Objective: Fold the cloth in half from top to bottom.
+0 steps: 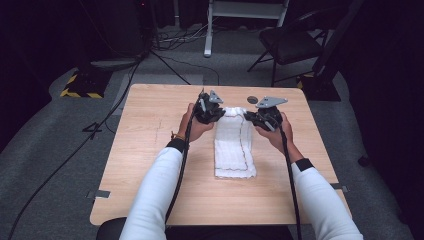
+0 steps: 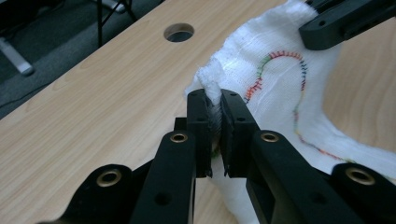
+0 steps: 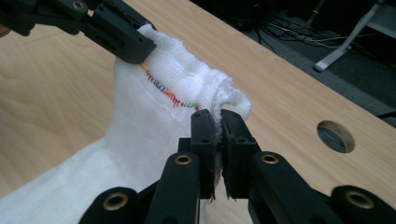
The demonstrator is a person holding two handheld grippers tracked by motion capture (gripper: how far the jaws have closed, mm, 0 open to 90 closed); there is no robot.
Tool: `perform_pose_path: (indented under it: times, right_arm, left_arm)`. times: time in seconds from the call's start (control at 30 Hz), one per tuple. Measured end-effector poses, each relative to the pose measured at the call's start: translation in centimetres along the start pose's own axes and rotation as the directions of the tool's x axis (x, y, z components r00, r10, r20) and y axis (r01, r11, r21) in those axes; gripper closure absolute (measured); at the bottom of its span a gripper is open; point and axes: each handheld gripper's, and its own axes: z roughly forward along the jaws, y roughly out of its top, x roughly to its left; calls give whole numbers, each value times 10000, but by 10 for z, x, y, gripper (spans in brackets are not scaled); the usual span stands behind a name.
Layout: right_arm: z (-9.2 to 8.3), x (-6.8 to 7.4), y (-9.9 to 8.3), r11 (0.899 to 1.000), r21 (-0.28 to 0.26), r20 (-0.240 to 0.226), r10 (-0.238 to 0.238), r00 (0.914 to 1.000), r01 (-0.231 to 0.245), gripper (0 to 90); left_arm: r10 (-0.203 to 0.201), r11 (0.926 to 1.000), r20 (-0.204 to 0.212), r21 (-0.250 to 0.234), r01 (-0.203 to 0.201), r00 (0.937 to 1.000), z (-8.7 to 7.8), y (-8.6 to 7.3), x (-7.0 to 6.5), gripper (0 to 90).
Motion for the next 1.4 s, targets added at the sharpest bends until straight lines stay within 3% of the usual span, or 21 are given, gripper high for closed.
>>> perform_pose_path:
  times: [0.3, 0.6, 0.97, 1.17, 1.4]
  right_arm:
    - [-12, 15, -16, 9995, 90, -845, -304, 9960, 313, 846]
    - [-23, 34, -35, 9974, 194, -1663, -648, 9839, 690, 846]
    - [-33, 54, -63, 9934, 432, -2269, -942, 9693, 1066, 845]
    - [-37, 63, -73, 9909, 557, -2569, -1047, 9608, 1229, 843]
    - [-45, 71, -92, 9887, 720, -2932, -1052, 9503, 1316, 842]
  left_arm:
    - [560, 9984, 718, -148, -551, 9958, -18, -25, -21, 831]
    - [985, 9950, 1645, 22, -1002, 9814, -26, -47, -47, 824]
    - [1490, 9844, 2165, 596, -1654, 9648, -23, -74, -75, 814]
    - [1717, 9774, 2232, 834, -1943, 9595, -24, -82, -85, 811]
    - [2048, 9692, 2438, 852, -2313, 9480, -30, -88, -97, 815]
